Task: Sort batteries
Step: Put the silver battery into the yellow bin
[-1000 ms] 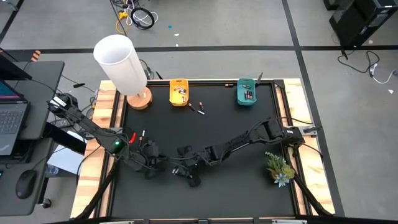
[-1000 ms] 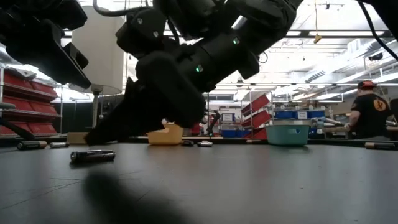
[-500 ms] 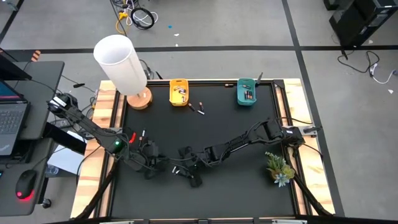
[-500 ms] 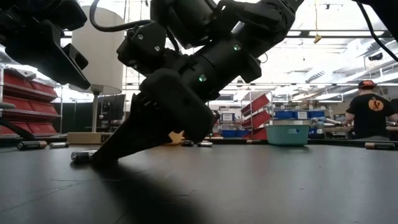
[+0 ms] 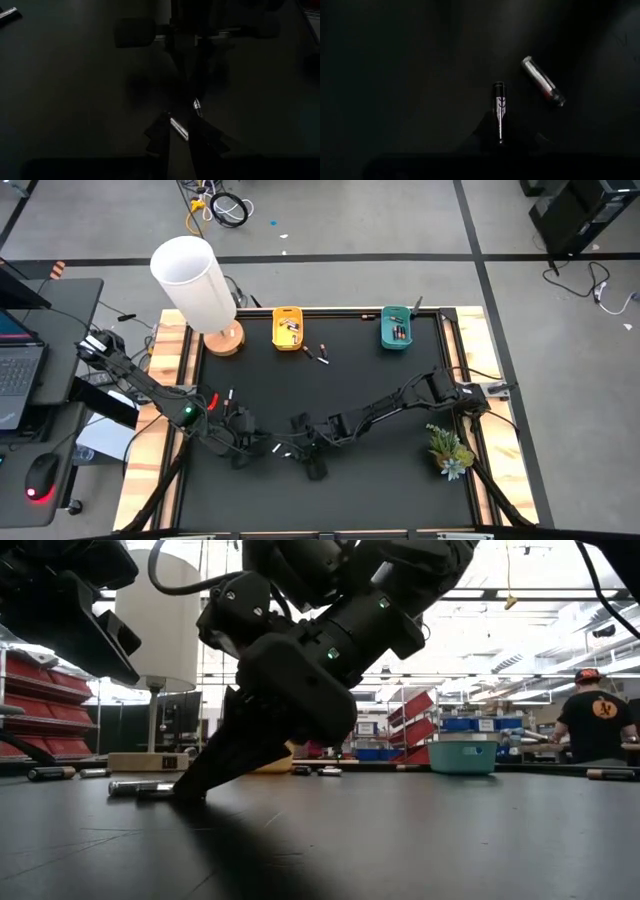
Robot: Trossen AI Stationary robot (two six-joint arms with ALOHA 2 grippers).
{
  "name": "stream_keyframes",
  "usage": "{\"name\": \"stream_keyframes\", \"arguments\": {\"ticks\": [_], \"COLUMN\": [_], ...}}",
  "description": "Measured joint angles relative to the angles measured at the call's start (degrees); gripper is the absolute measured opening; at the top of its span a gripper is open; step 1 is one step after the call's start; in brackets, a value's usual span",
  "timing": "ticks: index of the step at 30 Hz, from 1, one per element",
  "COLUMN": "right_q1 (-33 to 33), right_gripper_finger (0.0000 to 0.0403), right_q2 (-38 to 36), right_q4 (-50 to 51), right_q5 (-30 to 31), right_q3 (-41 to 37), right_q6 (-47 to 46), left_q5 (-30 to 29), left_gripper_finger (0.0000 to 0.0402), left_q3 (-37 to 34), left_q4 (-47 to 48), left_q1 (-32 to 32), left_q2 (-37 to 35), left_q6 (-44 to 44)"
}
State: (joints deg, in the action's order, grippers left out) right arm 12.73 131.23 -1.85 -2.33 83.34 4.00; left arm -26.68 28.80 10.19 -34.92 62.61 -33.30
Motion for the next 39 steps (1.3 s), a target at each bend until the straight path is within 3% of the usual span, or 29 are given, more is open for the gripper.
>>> {"name": "stream_keyframes", "arguments": {"ticks": [16, 30, 39], "right_q1": [-3.16, -5.21, -11.45], "right_gripper_finger": [0.0021, 0.0021, 0.0021], "right_q2": [-6.09, -6.64, -6.66], "right_q4": [10.42, 8.90, 7.95], "right_q5": [3.54, 2.79, 7.21], "right_q3": [-0.65, 0.14, 1.57], "right_q6": [-0.54, 0.08, -1.23], "left_q5": [0.49, 0.40, -7.89], "left_gripper_finger": [0.0072, 0.0072, 0.0072], "left_q3": [0.00, 0.00, -0.02], "left_q4": [0.09, 0.10, 2.57], "left_q1": [0.00, -0.01, 0.00], "left_q2": [-0.01, -0.01, 0.00], "left_q6": [-1.50, -0.86, 1.56]}}
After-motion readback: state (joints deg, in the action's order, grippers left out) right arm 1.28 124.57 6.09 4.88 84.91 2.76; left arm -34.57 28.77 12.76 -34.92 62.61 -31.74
